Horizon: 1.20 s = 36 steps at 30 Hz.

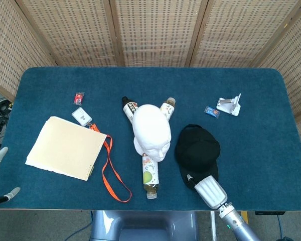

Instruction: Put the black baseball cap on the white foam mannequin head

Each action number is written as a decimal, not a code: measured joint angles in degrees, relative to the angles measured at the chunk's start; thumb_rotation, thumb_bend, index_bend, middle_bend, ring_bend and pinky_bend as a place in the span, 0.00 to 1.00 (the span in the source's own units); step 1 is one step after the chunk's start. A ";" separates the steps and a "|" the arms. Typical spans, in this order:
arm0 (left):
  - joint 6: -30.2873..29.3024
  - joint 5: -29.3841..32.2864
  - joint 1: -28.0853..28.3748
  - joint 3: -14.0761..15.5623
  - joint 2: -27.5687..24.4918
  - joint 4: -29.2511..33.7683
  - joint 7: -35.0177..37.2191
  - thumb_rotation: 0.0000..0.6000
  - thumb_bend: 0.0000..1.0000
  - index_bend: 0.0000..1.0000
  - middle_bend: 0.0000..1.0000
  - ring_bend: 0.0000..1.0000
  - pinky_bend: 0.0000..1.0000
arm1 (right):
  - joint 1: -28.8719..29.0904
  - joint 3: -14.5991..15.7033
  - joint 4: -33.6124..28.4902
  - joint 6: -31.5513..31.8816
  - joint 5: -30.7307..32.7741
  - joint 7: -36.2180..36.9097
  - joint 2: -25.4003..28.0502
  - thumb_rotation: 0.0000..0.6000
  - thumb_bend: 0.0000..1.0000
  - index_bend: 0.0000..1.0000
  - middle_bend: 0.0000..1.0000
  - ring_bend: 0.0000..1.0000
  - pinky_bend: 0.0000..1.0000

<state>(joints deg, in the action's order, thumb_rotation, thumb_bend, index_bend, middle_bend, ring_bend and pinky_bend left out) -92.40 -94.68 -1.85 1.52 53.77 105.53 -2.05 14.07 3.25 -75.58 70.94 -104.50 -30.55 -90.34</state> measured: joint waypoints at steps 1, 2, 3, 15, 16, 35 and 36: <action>0.00 0.00 0.01 -0.01 0.00 -0.01 -0.02 1.00 0.00 0.00 0.00 0.00 0.00 | 0.04 -0.04 0.35 0.13 -0.04 -0.14 -0.21 1.00 0.43 0.28 0.94 1.00 1.00; 0.00 0.01 0.01 -0.01 0.01 -0.01 -0.03 1.00 0.00 0.00 0.00 0.00 0.00 | 0.08 -0.09 0.75 0.27 -0.08 -0.27 -0.46 1.00 0.43 0.28 0.94 1.00 1.00; -0.03 0.04 0.00 -0.02 0.03 -0.01 -0.05 1.00 0.00 0.00 0.00 0.00 0.00 | 0.14 -0.18 1.35 0.50 -0.13 -0.42 -0.84 1.00 0.43 0.28 0.94 1.00 1.00; 0.21 0.19 0.09 0.01 0.09 0.02 0.00 1.00 0.00 0.00 0.00 0.00 0.00 | 0.61 -1.45 9.81 3.93 0.00 0.11 -6.26 1.00 0.82 0.30 0.94 1.00 1.00; 0.16 0.21 0.07 -0.01 0.07 0.02 0.06 1.00 0.00 0.00 0.00 0.00 0.00 | 0.72 -1.55 10.44 4.34 -0.05 0.29 -6.55 1.00 0.86 0.30 0.94 1.00 1.00; 0.50 0.35 0.12 0.13 0.24 -0.05 -0.25 1.00 0.00 0.00 0.00 0.00 0.00 | 1.21 -5.59 9.23 10.48 3.32 3.30 -4.91 1.00 0.67 0.80 1.00 1.00 1.00; 0.52 0.35 0.14 0.12 0.26 -0.03 -0.31 1.00 0.00 0.00 0.00 0.00 0.00 | 1.28 -5.85 8.68 10.62 3.53 3.42 -4.42 1.00 0.66 0.80 1.00 1.00 1.00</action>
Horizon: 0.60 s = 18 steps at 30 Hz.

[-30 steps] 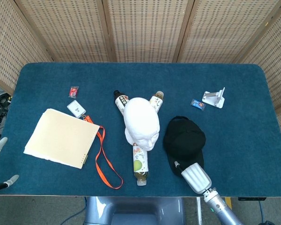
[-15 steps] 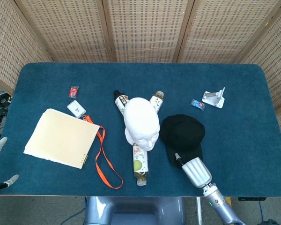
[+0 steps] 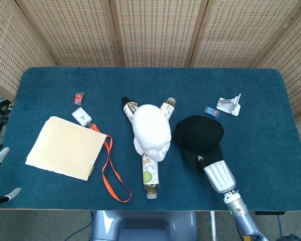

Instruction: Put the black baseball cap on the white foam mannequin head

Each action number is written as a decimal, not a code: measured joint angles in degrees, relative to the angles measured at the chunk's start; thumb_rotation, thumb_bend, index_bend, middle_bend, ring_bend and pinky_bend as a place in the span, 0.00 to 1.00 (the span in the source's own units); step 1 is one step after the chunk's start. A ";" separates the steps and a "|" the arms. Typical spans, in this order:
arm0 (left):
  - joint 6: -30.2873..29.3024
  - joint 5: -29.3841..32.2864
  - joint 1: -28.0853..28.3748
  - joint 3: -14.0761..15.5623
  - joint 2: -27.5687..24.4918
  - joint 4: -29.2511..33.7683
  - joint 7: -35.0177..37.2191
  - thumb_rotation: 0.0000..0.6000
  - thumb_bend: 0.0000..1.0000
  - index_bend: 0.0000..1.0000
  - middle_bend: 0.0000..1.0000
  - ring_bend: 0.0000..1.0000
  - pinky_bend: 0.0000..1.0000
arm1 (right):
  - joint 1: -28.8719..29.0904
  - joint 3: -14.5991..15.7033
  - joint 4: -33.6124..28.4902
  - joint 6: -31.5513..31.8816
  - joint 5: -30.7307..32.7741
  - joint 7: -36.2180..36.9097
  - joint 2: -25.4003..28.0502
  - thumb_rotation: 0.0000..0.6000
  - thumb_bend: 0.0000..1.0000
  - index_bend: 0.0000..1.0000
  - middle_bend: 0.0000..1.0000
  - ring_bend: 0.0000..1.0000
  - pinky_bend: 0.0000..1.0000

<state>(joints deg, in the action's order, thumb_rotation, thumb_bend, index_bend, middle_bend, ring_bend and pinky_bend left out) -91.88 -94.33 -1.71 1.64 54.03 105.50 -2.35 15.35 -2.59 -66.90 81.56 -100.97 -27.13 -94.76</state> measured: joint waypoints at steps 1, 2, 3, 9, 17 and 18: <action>0.01 -0.01 0.00 0.00 0.01 0.01 -0.04 1.00 0.00 0.00 0.00 0.00 0.00 | 0.07 -0.19 -0.41 0.16 0.11 0.10 0.40 1.00 0.66 0.80 1.00 1.00 1.00; 0.02 -0.02 0.00 0.02 0.01 0.02 -0.05 1.00 0.00 0.00 0.00 0.00 0.00 | 0.16 -0.38 -0.80 0.42 0.18 0.25 0.80 1.00 0.66 0.81 1.00 1.00 1.00; 0.01 -0.05 0.00 0.04 0.00 0.02 -0.04 1.00 0.00 0.00 0.00 0.00 0.00 | 0.28 -0.64 -1.19 0.87 0.20 0.53 1.29 1.00 0.65 0.81 1.00 1.00 1.00; -0.10 -0.17 -0.04 0.09 -0.09 0.02 0.18 1.00 0.00 0.00 0.00 0.00 0.00 | 1.31 -3.22 -2.78 3.46 0.30 2.02 3.12 1.00 0.64 0.82 1.00 1.00 1.00; -0.74 -0.59 -0.30 0.20 -0.35 -0.08 1.05 1.00 0.00 0.00 0.00 0.00 0.00 | 4.41 -10.44 -7.27 5.44 2.27 3.28 7.75 1.00 0.64 0.83 1.00 1.00 1.00; -0.79 -0.65 -0.32 0.22 -0.40 -0.10 1.18 1.00 0.00 0.00 0.00 0.00 0.00 | 4.97 -11.63 -8.30 5.60 2.69 3.21 8.75 1.00 0.64 0.83 1.00 1.00 1.00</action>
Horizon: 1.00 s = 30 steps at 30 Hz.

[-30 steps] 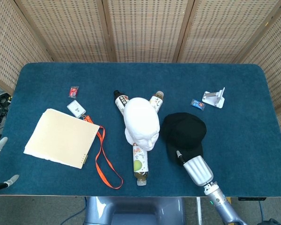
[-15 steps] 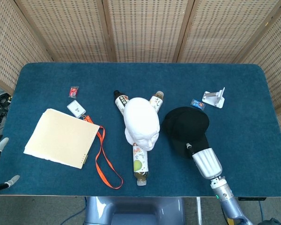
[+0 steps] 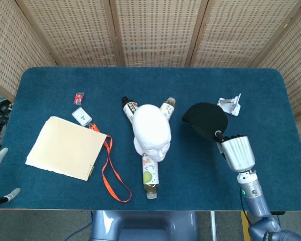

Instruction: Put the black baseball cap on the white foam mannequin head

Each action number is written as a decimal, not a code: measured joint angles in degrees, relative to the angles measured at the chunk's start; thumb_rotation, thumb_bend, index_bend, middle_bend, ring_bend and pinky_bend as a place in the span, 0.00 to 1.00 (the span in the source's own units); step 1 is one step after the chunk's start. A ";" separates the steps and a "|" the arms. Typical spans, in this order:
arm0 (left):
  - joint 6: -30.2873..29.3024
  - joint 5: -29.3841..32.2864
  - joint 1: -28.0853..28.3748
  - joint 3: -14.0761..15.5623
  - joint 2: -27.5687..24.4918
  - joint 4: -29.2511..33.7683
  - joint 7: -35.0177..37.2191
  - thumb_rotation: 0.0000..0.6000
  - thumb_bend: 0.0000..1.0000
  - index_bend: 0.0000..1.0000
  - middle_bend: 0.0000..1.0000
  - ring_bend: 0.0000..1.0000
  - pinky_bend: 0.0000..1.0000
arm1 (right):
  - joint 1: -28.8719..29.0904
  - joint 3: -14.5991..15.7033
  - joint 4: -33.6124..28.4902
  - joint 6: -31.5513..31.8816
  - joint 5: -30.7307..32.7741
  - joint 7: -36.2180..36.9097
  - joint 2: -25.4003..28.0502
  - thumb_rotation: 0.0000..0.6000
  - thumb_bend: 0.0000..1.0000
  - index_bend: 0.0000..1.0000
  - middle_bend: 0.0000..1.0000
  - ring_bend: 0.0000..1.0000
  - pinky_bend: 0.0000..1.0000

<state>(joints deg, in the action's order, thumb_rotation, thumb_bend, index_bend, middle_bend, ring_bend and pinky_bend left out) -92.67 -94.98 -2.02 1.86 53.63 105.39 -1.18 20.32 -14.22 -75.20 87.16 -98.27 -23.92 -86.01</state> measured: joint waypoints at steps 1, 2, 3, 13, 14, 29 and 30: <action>-0.04 -0.03 -0.01 0.01 -0.03 -0.03 0.09 1.00 0.00 0.00 0.00 0.00 0.00 | 0.41 -0.88 -0.81 0.07 0.35 -0.15 0.73 1.00 0.64 0.83 1.00 1.00 1.00; -0.07 -0.04 -0.02 0.01 -0.05 -0.06 0.15 1.00 0.00 0.00 0.00 0.00 0.00 | 0.80 -1.73 -1.65 0.09 0.72 -0.36 1.43 1.00 0.64 0.83 1.00 1.00 1.00; -0.10 -0.07 -0.03 0.02 -0.07 -0.08 0.23 1.00 0.00 0.00 0.00 0.00 0.00 | 1.34 -2.84 -2.85 0.07 1.26 -0.81 2.36 1.00 0.64 0.83 1.00 1.00 1.00; -0.30 0.28 -0.05 -0.18 -0.36 -0.18 1.16 1.00 0.00 0.00 0.00 0.00 0.00 | 5.68 -9.68 -10.27 -1.74 5.13 -8.79 8.21 1.00 0.63 0.83 1.00 1.00 1.00; -0.27 0.35 -0.03 -0.21 -0.40 -0.18 1.29 1.00 0.00 0.00 0.00 0.00 0.00 | 5.96 -9.92 -10.89 -1.83 5.10 -9.46 8.62 1.00 0.63 0.83 1.00 1.00 1.00; -0.24 0.27 0.03 -0.17 -0.72 -0.35 2.04 1.00 0.00 0.00 0.00 0.00 0.00 | 12.01 -10.27 -20.24 -1.85 -5.25 -20.29 11.46 1.00 0.57 0.83 1.00 1.00 1.00; -0.37 0.25 -0.02 -0.18 -0.72 -0.37 2.08 1.00 0.00 0.00 0.00 0.00 0.00 | 13.00 -9.95 -20.61 -2.49 -6.52 -21.32 11.20 1.00 0.57 0.83 1.00 1.00 1.00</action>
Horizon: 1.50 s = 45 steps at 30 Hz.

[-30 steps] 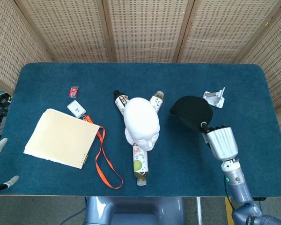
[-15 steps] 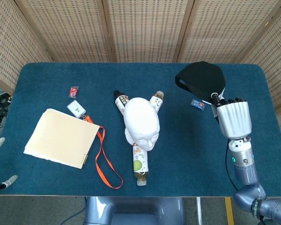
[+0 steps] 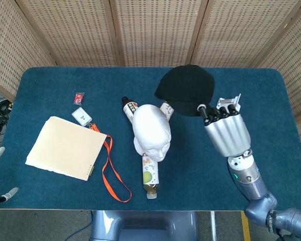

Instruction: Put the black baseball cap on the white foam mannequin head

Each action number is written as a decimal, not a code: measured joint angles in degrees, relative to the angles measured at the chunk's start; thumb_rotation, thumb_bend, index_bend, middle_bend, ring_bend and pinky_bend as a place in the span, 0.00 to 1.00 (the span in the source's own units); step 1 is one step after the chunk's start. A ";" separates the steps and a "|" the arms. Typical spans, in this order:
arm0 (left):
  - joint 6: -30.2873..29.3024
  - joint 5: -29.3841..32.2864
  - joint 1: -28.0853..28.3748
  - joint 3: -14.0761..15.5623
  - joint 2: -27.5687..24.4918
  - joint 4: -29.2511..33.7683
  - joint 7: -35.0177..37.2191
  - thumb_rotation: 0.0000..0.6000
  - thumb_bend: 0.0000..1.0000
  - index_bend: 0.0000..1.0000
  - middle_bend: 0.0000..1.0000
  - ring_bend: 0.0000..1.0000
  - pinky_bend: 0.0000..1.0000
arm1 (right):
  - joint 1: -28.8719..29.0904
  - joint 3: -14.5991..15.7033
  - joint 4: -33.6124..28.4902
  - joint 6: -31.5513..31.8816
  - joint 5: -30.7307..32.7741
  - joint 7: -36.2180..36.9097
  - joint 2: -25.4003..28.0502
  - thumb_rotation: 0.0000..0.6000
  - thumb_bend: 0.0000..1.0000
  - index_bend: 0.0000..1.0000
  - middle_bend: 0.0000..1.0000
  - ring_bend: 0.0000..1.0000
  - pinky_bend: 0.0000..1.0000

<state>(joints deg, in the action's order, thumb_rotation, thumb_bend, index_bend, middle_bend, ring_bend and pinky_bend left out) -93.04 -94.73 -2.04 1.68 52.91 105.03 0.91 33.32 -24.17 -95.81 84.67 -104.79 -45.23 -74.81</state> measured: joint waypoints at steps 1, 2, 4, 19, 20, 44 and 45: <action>-0.06 0.02 -0.02 -0.02 0.00 -0.01 0.04 1.00 0.00 0.00 0.00 0.00 0.00 | 0.74 0.20 -0.16 -0.50 -0.87 -0.67 -0.20 1.00 0.57 0.83 1.00 1.00 1.00; -0.08 0.08 -0.03 -0.05 0.00 -0.03 0.09 1.00 0.00 0.00 0.00 0.00 0.00 | 1.68 0.41 -0.26 -1.20 -1.81 -1.47 -0.51 1.00 0.57 0.83 1.00 1.00 1.00; -0.04 0.32 -0.01 -0.15 -0.04 -0.05 0.30 1.00 0.00 0.00 0.00 0.00 0.00 | 2.96 0.50 -0.28 -2.26 -2.39 -2.52 -1.20 1.00 0.57 0.82 1.00 1.00 1.00; 0.64 1.39 0.36 -0.53 -0.43 -0.10 1.26 1.00 0.00 0.00 0.00 0.00 0.00 | 9.00 -3.88 -1.63 -7.39 6.98 -10.32 -7.63 1.00 0.57 0.82 1.00 1.00 1.00; 0.68 1.38 0.38 -0.52 -0.47 -0.11 1.38 1.00 0.00 0.00 0.00 0.00 0.00 | 9.10 -3.86 -1.88 -7.45 7.20 -10.55 -7.86 1.00 0.57 0.82 1.00 1.00 1.00; -0.66 -0.43 -0.14 0.11 -1.44 -0.73 4.24 1.00 0.00 0.00 0.00 0.00 0.00 | 4.74 6.05 -9.71 -4.09 9.97 -22.89 -11.70 1.00 0.57 0.82 1.00 1.00 1.00; -0.65 -0.52 -0.16 0.17 -1.40 -0.70 4.12 1.00 0.00 0.00 0.00 0.00 0.00 | 4.01 7.03 -10.01 -3.75 9.43 -23.08 -11.44 1.00 0.57 0.82 1.00 1.00 1.00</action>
<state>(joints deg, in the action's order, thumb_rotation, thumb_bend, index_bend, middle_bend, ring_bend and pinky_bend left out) -93.68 -95.25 -2.20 1.85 51.51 104.33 5.02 37.32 -17.14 -105.83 80.92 -95.36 -68.31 -86.25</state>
